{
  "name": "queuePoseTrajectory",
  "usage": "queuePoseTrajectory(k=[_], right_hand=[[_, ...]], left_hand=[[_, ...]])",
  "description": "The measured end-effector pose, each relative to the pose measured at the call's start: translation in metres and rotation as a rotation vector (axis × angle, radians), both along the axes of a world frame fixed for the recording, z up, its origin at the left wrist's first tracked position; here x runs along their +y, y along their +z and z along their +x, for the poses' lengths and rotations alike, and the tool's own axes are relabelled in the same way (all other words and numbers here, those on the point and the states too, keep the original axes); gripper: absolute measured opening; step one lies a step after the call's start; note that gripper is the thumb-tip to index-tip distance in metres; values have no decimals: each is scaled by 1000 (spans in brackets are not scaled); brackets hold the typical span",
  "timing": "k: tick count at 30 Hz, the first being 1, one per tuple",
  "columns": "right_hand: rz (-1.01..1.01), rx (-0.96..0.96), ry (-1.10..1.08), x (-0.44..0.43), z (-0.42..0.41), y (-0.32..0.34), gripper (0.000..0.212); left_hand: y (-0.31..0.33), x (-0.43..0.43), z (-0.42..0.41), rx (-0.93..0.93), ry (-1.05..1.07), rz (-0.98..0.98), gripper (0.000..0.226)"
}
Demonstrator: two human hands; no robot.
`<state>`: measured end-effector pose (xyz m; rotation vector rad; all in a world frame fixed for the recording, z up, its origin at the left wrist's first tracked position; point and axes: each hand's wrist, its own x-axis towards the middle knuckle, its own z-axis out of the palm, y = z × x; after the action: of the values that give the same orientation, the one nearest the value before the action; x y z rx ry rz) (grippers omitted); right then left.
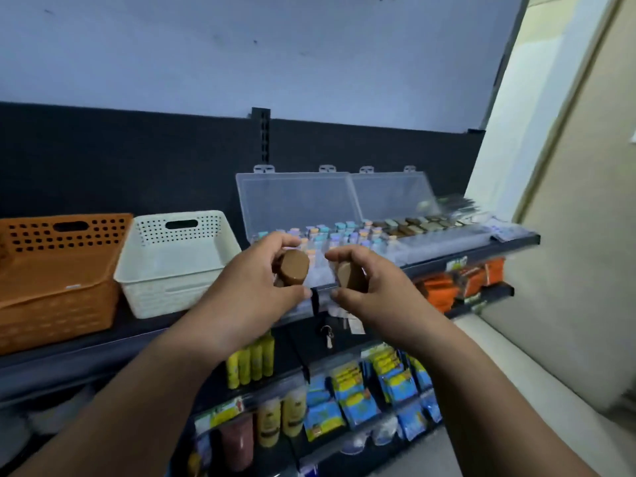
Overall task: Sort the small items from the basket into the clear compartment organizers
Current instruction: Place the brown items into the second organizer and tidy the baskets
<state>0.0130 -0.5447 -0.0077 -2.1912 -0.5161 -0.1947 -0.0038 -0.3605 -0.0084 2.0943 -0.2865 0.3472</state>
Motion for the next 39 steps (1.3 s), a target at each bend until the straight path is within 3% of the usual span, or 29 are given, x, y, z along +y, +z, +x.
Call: queuePoseTrajectory(k=[5, 15, 23, 30, 34, 39], right_hand=[[114, 36, -69, -66, -2, -2, 44], [141, 29, -243, -151, 42, -28, 35], [232, 33, -366, -195, 146, -21, 33], [243, 107, -340, -218, 220, -24, 37], [225, 146, -324, -228, 250, -24, 33], [-66, 83, -304, -239, 294, -24, 36]], left_hand=[[1, -61, 15, -25, -46, 46, 50], [-5, -145, 83, -38, -72, 101, 43], [-4, -192, 184, 143, -171, -177, 34], [-7, -215, 254, 320, -179, -284, 36], [-15, -222, 277, 328, -154, -176, 38], [-24, -230, 299, 235, -30, 147, 47]])
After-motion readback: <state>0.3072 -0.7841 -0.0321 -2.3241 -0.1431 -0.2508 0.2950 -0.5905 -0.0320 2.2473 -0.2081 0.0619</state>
